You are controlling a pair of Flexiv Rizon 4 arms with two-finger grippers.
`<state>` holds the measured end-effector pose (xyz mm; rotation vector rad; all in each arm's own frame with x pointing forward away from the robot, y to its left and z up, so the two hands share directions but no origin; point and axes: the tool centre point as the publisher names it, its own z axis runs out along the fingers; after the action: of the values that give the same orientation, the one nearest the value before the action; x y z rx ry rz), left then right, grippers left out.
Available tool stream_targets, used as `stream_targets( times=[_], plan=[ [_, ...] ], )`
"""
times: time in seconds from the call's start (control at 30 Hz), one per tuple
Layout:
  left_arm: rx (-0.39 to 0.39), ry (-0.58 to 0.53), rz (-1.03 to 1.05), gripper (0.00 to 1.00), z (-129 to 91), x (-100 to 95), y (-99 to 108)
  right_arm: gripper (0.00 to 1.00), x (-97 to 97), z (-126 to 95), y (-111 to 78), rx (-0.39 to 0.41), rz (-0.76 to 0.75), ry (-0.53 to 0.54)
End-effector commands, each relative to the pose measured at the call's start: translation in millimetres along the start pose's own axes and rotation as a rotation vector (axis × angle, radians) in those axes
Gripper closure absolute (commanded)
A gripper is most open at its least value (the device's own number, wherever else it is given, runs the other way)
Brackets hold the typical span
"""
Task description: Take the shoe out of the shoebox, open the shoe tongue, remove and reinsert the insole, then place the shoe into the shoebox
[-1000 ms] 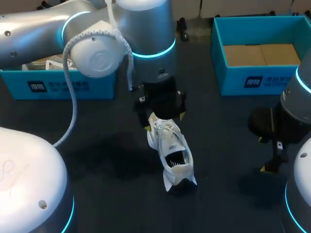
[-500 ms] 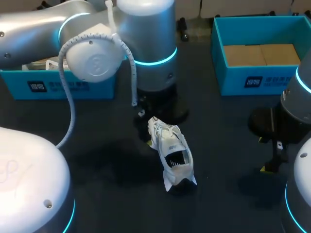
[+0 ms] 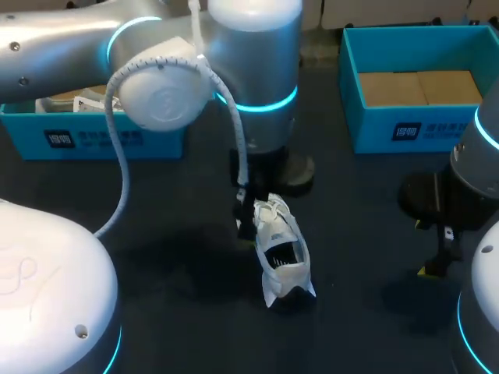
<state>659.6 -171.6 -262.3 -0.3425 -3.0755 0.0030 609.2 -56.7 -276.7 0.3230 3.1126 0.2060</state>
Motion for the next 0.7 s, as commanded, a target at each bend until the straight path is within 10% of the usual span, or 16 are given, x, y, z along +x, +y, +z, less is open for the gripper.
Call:
stream_targets(
  times=[0.03, 0.7],
  plan=[
    [0.043, 0.006, -0.489, 0.00, 14.4, 19.0, -7.0, 0.00, 1.5, 1.1, -1.2, -0.001, 0.000, -0.003],
    [0.103, -0.013, -0.436, 0.00, 51.4, 43.1, -52.9, 0.00, 1.5, 1.1, -1.2, -0.001, 0.000, -0.003]
  ],
)
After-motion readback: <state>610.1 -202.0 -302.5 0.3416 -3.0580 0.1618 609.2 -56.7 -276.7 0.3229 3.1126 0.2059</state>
